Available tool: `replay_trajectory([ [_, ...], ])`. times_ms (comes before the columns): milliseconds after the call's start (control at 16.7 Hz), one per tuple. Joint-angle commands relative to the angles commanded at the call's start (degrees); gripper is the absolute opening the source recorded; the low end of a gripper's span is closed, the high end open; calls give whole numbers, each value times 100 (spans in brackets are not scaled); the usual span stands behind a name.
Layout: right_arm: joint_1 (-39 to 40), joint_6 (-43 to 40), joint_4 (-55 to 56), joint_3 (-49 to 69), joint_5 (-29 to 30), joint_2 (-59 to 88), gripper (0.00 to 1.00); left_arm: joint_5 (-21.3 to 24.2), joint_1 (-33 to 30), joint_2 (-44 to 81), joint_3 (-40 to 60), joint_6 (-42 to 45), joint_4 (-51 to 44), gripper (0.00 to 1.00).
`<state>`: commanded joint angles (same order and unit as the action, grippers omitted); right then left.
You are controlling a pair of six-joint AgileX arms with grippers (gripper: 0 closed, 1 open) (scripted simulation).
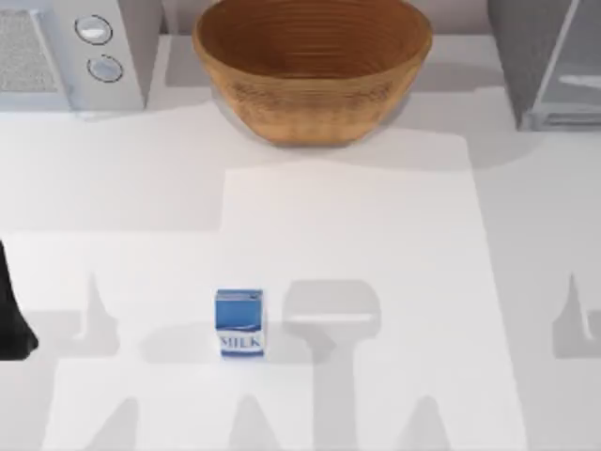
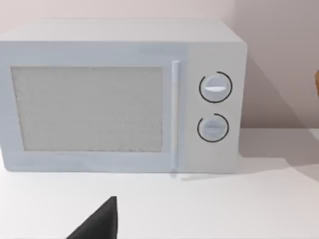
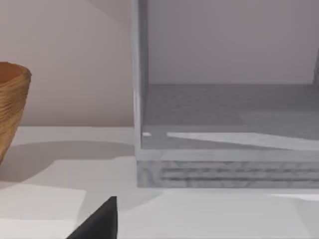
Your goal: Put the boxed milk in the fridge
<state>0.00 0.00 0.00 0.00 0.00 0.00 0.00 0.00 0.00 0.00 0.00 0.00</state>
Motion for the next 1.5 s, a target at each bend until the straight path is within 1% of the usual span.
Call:
replay_trajectory([
  [240,120,63,17,71,107,157,100,0,0,0,0,0,0,100],
  [360,402,209,62,242,372,548,100,0,0,0,0,0,0,100],
  [480,826,418,150,516,788,1196,100,0,0,0,0,0,0,100],
  [660,1648,786,390,1094,1614,2610,100,0,0,0,0,0,0,100],
  [900,2957,1283,966,2140,2935,5104,100,0,0,0,0,0,0,100],
  [1260,4979,1996,2276,3992,4967,8480,100,0,0,0,0,0,0,100],
  [1500,6119,2403,3157,5059,6079,10498,100,0,0,0,0,0,0,100],
])
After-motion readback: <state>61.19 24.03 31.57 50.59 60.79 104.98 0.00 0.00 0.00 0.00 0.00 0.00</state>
